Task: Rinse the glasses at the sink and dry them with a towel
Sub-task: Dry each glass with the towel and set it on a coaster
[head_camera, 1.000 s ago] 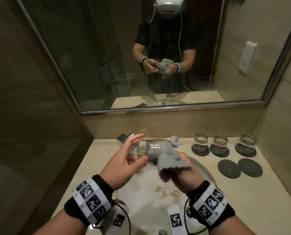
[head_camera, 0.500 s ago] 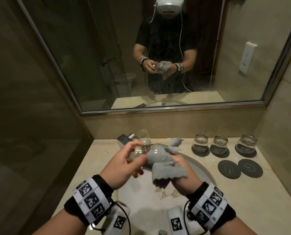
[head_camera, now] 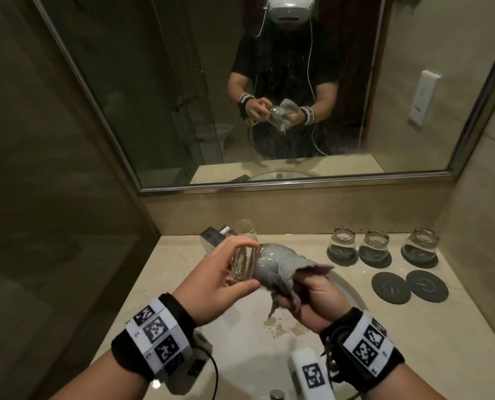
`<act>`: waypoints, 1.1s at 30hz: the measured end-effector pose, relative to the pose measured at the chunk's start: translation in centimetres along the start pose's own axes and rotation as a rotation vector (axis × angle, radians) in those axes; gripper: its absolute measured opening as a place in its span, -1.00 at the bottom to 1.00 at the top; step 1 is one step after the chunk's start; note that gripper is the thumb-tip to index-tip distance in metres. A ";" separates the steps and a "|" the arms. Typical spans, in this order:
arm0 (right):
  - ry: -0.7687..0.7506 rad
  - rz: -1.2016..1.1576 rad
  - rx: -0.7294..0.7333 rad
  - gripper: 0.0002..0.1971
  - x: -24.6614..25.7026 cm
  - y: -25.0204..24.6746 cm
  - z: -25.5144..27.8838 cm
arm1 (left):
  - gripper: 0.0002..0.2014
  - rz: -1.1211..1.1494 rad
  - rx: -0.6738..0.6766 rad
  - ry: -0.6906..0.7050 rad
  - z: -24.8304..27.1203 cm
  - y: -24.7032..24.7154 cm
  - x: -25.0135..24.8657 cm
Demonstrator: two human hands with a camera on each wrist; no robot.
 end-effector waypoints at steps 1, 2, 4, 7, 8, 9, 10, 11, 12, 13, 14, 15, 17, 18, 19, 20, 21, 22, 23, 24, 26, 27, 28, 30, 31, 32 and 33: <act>-0.021 0.121 0.023 -0.69 0.5 0.4 0.2 | -0.52 0.095 0.018 -0.063 -0.2 0.0 0.2; -0.067 0.274 0.037 -0.90 1.1 1.2 0.5 | -0.55 0.220 0.037 -0.131 -0.2 0.2 0.6; -0.066 0.453 0.009 -0.75 1.5 1.5 0.3 | -0.58 0.389 0.038 -0.300 -0.3 0.4 1.8; -0.089 0.361 -0.037 -0.70 1.5 1.7 0.3 | -0.62 0.257 -0.010 -0.256 -0.3 0.1 1.6; -0.050 0.239 -0.086 -0.66 1.0 1.3 0.1 | -0.62 0.108 -0.022 -0.156 -0.3 -0.1 1.1; -0.005 0.105 -0.151 -0.68 0.5 0.6 -0.3 | -0.59 -0.040 -0.035 -0.070 -0.3 -0.1 0.8; 0.015 0.014 -0.191 -0.78 0.2 0.4 -0.4 | -0.55 -0.108 -0.050 -0.021 -0.2 0.0 0.6; 0.006 0.008 -0.167 -0.88 0.4 0.6 -0.5 | -0.54 -0.079 -0.046 -0.040 -0.2 0.0 0.7; -0.017 0.092 -0.132 -0.90 0.8 1.0 -0.5 | -0.53 0.011 -0.042 -0.102 -0.3 0.0 1.1; -0.035 0.243 -0.086 -0.85 1.2 1.5 -0.5 | -0.52 0.120 -0.021 -0.187 -0.3 0.2 1.6; -0.055 0.411 -0.035 -0.80 1.6 2.3 -0.3 | -0.51 0.225 -0.008 -0.288 -0.3 0.3 2.1; -0.074 0.473 -0.006 -0.80 1.6 2.9 -0.1 | -0.54 0.265 -0.011 -0.343 -0.4 0.4 2.6; -0.089 0.461 -0.001 -0.83 1.6 2.8 -0.2 | -0.64 0.184 -0.054 -0.300 -0.4 0.0 2.6; -0.052 0.334 -0.011 -0.87 1.2 2.5 -0.5 | -0.64 0.058 -0.073 -0.205 -0.3 -0.2 2.0; 0.000 0.174 -0.053 -0.88 0.8 2.2 -0.8 | -0.61 -0.075 -0.081 -0.104 -0.3 -0.2 1.4; 0.036 0.052 -0.107 -0.77 0.3 1.5 -1.1 | -0.58 -0.149 -0.085 -0.042 -0.1 -0.2 1.3; 0.041 0.023 -0.135 -0.69 0.1 1.4 -1.2 | -0.55 -0.133 -0.090 -0.044 0.0 -0.2 1.4; 0.041 0.017 -0.129 -0.73 0.1 1.5 -1.2 | -0.53 -0.059 -0.091 -0.089 0.0 -0.3 1.6; 0.017 0.097 -0.123 -0.86 0.5 1.4 -1.2 | -0.51 0.044 -0.085 -0.164 0.0 -0.2 2.0; -0.010 0.180 -0.080 -0.89 0.8 1.7 -0.9 | -0.48 0.172 -0.072 -0.251 -0.1 0.0 2.3; 0.019 0.201 -0.063 -0.72 0.5 1.8 -0.7 | -0.48 0.410 -0.076 -0.387 -0.1 0.3 3.3; 0.000 0.201 -0.055 -0.73 0.6 2.0 -0.6 | -0.52 0.437 -0.085 -0.382 -0.1 0.2 3.2; -0.009 0.149 -0.054 -0.81 0.7 2.0 -0.5 | -0.56 0.387 -0.092 -0.334 -0.1 0.0 2.8; -0.012 0.062 -0.042 -0.80 0.2 2.3 -0.7 | -0.56 0.172 -0.087 -0.142 0.0 -0.4 1.7; -0.006 0.045 -0.073 -0.63 0.0 1.7 -0.6 | -0.54 0.085 -0.082 -0.068 0.1 -0.5 1.6; -0.027 0.065 -0.065 -0.56 0.1 1.7 -0.5 | -0.52 0.074 -0.077 -0.036 0.1 -0.6 1.5; -0.043 0.164 -0.052 -0.62 0.4 2.0 -0.4 | -0.50 0.137 -0.075 -0.058 0.0 -0.7 1.5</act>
Point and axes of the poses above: each hand's wrist, its own z-axis away from the middle knuckle, its own y-axis out of the palm, x = y × z, the point moved 7 cm from there along -z, towards the middle knuckle, and after that the axes turned 10 degrees about -z, right-handed, at the moved point
